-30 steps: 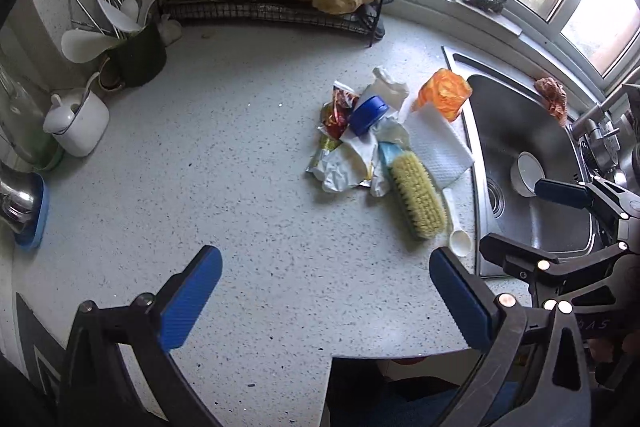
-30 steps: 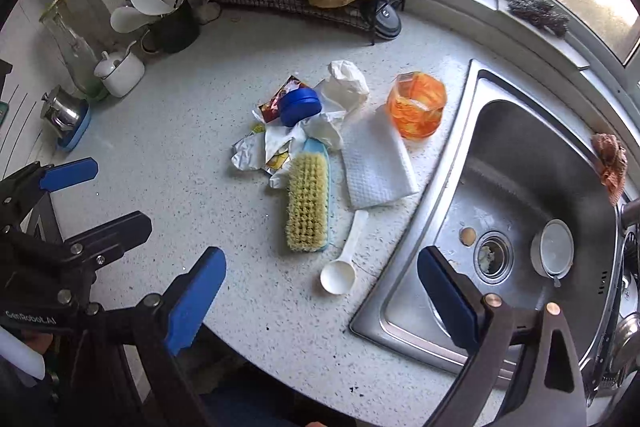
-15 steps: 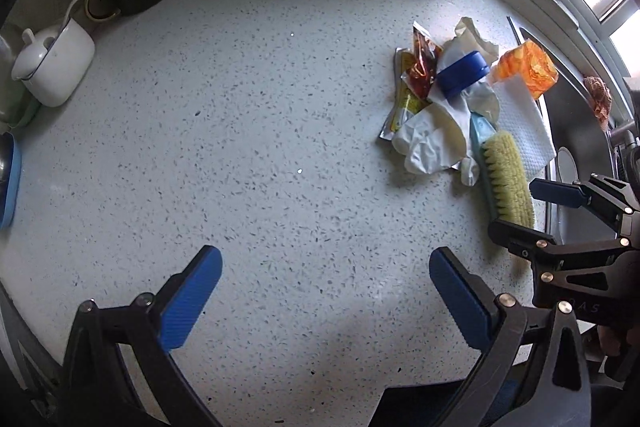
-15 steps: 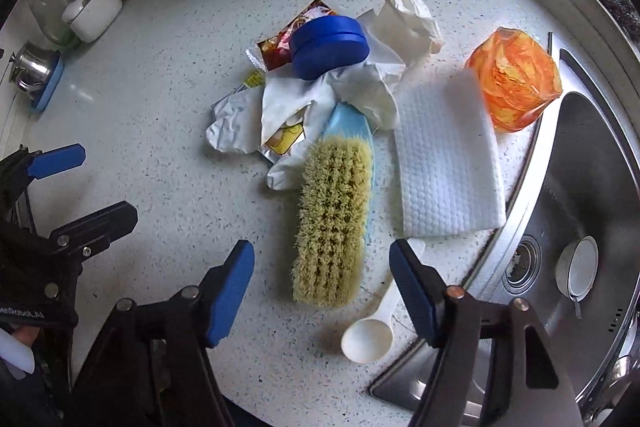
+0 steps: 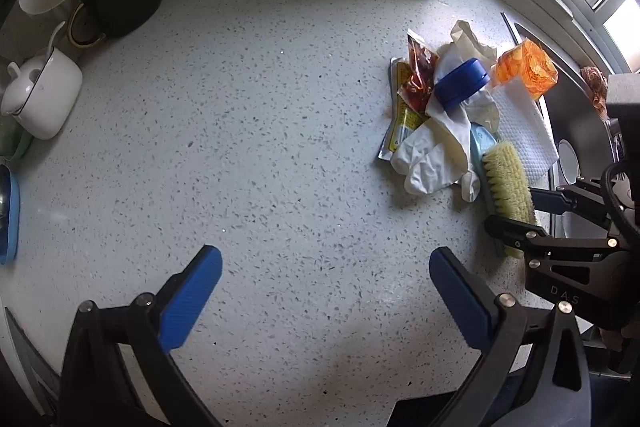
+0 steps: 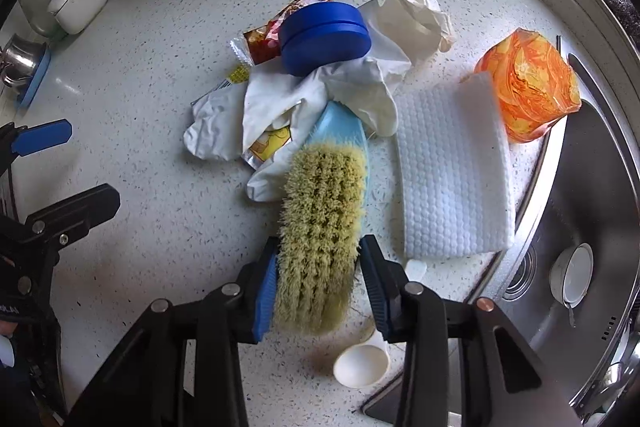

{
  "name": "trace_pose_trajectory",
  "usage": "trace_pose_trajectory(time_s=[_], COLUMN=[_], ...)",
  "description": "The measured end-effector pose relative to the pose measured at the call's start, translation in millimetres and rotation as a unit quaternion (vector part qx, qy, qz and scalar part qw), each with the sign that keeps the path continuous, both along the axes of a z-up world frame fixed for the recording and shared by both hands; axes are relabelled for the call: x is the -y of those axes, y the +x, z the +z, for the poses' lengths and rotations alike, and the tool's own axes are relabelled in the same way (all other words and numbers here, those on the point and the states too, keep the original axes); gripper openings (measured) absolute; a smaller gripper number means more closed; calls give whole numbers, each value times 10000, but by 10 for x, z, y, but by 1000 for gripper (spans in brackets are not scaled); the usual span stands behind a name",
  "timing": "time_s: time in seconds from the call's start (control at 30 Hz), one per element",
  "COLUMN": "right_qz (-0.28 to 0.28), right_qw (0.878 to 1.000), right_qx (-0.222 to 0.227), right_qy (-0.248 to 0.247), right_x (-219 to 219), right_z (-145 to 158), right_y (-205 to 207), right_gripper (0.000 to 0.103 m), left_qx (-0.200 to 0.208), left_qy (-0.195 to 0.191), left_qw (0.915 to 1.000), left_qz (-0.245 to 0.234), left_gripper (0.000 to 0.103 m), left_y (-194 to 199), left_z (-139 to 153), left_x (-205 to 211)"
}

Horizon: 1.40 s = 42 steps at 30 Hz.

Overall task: Collect trash
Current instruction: 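Grasp the yellow-bristled scrub brush with the right gripper and lift it, then grasp the blue round lid with the left gripper while the right gripper holds the brush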

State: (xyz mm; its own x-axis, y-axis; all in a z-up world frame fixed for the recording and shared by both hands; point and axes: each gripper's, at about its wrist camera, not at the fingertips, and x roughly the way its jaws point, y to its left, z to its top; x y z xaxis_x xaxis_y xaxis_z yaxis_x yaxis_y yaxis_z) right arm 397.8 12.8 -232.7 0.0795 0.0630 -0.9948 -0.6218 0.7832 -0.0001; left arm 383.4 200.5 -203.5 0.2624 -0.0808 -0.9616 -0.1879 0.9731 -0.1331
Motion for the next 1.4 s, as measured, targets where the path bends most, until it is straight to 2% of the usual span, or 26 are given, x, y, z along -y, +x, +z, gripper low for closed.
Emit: trace_pose_trajectory(time_s=[0.17,0.43,0.67,0.87,1.03,1.13,1.27,1.33,1.4], right_qz=[-252,-858,-1592,-1863,-2116,-2285,-2436,-2463,-2484], right_qw=[9995,9944,9843,9797,9752,9719,9682,9677,9673], right_qx=[62,431,624,647,609,539,518,483,465], right_qy=[180,436,444,351,230,193,233,224,221], right_x=[156,521,668,672,723,774,829,849,879], right_z=[205,648,651,541,451,389,368,351,331], right_y=[-62,-60,188,377,455,519,552,554,562], right_gripper=[37,37,37,37,37,37,36,36,36], left_qx=[183,552,564,515,246,133,131,82,80], left_qy=[-111,-223,-320,-315,-90,-64,-28,-81,-113], left_qw=[9995,9937,9879,9860,9800,9740,9668,9655,9645], left_qz=[-214,-946,-1408,-1555,-1972,-2260,-2553,-2602,-2637], left_gripper=[103,103,103,95,59,49,45,29,25], left_y=[55,344,716,1039,1290,1384,1431,1456,1470], left_z=[129,411,407,285,99,27,24,6,-9], left_x=[74,319,398,406,499,572,664,694,724])
